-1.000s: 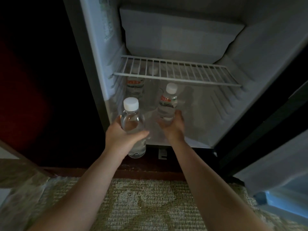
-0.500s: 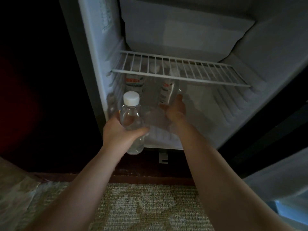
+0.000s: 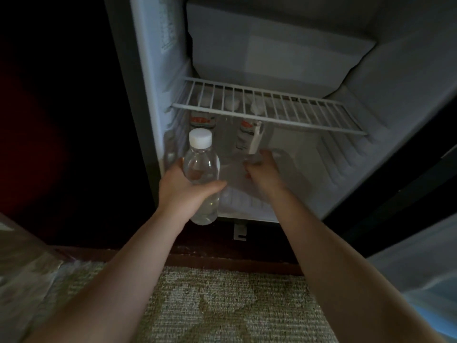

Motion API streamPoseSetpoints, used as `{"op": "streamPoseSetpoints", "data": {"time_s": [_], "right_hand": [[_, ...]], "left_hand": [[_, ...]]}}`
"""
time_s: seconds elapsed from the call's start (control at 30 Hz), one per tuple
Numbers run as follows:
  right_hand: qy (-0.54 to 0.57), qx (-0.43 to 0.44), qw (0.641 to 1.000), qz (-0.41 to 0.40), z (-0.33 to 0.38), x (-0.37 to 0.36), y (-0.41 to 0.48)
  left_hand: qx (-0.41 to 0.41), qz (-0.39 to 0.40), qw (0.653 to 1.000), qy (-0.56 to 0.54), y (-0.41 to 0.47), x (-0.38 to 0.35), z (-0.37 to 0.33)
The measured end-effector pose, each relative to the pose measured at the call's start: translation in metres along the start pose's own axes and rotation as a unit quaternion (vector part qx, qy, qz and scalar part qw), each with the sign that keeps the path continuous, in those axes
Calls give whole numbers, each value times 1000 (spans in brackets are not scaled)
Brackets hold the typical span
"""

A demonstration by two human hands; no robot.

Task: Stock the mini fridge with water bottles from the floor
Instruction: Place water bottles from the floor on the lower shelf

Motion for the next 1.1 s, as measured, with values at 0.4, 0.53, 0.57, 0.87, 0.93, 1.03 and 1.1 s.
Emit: {"op": "streamPoseSetpoints", "data": {"time_s": [0.4, 0.53, 0.57, 0.87, 0.93, 1.03, 1.1], "right_hand": [[86, 107, 928, 345, 8, 15, -137], [87, 110, 953, 268, 5, 8, -130], [84, 113, 956, 257, 4, 7, -129], [45, 51, 991, 115, -25, 18, -92], [43, 45, 997, 48, -28, 30, -71], [60, 37, 997, -34, -31, 44, -37], [29, 41, 996, -76, -32, 49, -18]], "left_hand": [[-9, 48, 999, -3, -20, -2, -25], [-12, 79, 997, 6, -26, -8, -23], [-13, 82, 996, 8, -26, -9, -22], [44, 107, 993, 3, -17, -7, -2], [71, 107, 992, 9, -14, -2, 9], [95, 120, 987, 41, -10, 2, 25], [100, 117, 986, 67, -4, 1, 35]]}}
Point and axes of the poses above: each hand's wrist, its own y-axis towards the middle knuckle, its own x-axis out of the back of the hand, z = x × y, the point moved 4 cm from there along y, towards the middle knuckle, and after that the axes turned 6 degrees about -z, right-handed, at the moved point
